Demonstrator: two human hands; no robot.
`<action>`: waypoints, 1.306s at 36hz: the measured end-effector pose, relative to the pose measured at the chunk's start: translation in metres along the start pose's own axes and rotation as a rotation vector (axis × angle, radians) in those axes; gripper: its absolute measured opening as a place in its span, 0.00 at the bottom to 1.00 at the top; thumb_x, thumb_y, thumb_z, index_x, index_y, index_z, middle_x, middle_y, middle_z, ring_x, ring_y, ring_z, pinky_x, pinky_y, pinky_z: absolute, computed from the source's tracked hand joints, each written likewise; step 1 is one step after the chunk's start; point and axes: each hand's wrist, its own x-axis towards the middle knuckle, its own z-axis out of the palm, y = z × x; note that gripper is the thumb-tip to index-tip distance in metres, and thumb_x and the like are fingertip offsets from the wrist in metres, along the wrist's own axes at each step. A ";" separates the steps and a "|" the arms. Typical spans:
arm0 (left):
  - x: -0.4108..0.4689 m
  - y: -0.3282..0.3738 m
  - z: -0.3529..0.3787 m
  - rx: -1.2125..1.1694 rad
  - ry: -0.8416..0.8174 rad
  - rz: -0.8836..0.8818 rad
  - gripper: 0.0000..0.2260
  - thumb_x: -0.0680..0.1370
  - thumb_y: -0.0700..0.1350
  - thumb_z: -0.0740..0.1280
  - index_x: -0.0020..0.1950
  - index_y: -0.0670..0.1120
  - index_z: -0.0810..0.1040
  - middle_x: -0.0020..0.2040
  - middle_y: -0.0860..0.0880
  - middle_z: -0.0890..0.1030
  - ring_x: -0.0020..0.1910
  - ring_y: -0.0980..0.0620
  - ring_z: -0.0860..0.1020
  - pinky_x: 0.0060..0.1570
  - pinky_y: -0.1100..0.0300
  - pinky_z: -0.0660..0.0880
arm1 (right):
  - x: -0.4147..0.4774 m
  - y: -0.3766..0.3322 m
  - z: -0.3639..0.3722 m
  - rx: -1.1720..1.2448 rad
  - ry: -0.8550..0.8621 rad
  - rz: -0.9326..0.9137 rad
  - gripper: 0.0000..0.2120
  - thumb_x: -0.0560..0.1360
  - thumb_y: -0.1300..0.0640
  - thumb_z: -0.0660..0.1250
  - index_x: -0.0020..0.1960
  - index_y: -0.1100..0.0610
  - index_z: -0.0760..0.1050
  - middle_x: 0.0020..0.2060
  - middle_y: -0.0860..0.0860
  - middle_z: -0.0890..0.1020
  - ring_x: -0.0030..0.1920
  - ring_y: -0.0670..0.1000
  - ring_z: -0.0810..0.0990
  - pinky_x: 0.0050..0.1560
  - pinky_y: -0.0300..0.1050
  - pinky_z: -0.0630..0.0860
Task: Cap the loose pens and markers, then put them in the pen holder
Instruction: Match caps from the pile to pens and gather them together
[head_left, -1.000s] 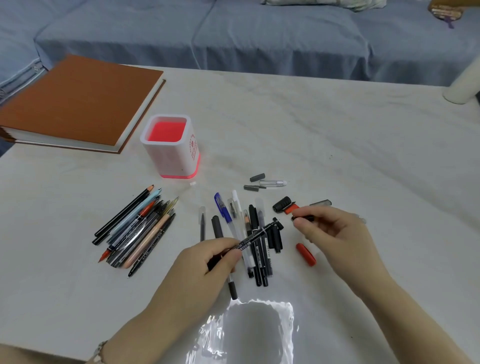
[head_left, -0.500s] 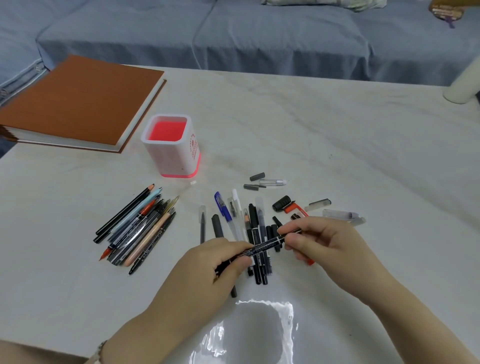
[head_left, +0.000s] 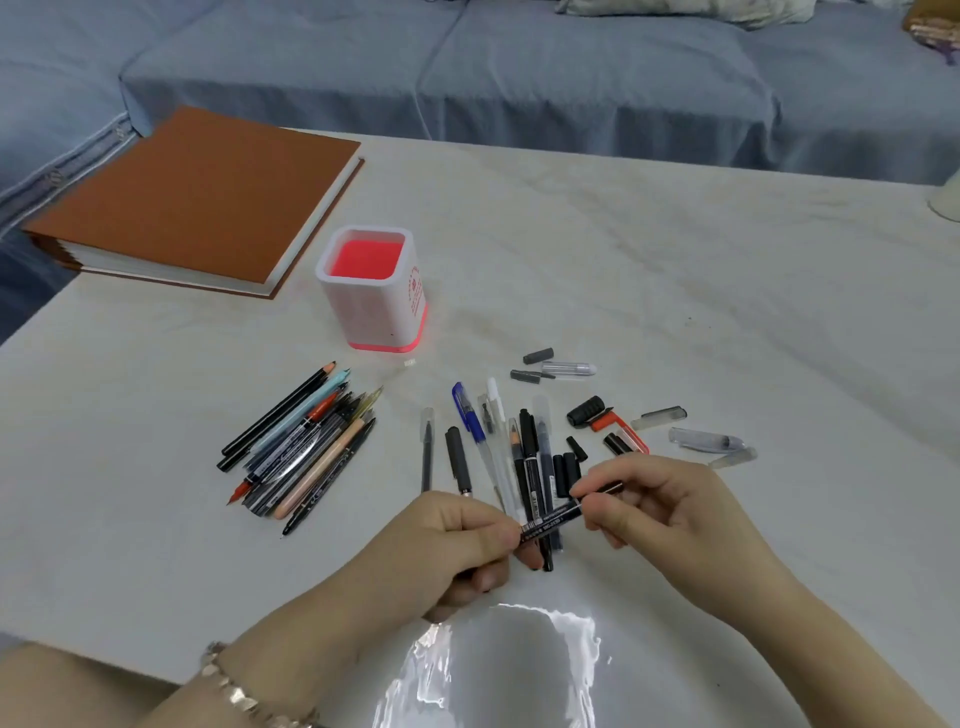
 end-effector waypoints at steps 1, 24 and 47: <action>0.000 0.001 0.000 -0.005 0.019 0.009 0.12 0.78 0.39 0.59 0.39 0.41 0.81 0.21 0.53 0.70 0.18 0.59 0.59 0.18 0.70 0.55 | 0.002 0.000 0.002 0.021 0.001 0.009 0.11 0.70 0.69 0.68 0.36 0.53 0.79 0.23 0.47 0.79 0.24 0.40 0.73 0.30 0.28 0.70; 0.008 -0.074 -0.088 1.144 0.907 0.208 0.06 0.70 0.35 0.71 0.45 0.40 0.80 0.39 0.43 0.79 0.36 0.41 0.76 0.30 0.56 0.71 | 0.074 0.028 0.047 -0.467 0.253 -0.036 0.10 0.75 0.54 0.64 0.47 0.61 0.77 0.32 0.54 0.76 0.30 0.47 0.69 0.32 0.33 0.66; 0.042 -0.056 -0.066 1.259 0.812 0.177 0.07 0.73 0.39 0.66 0.37 0.38 0.76 0.37 0.41 0.75 0.33 0.43 0.72 0.28 0.55 0.68 | 0.035 0.060 -0.023 -0.912 0.299 0.155 0.09 0.75 0.56 0.61 0.51 0.57 0.77 0.46 0.53 0.74 0.43 0.54 0.75 0.43 0.45 0.72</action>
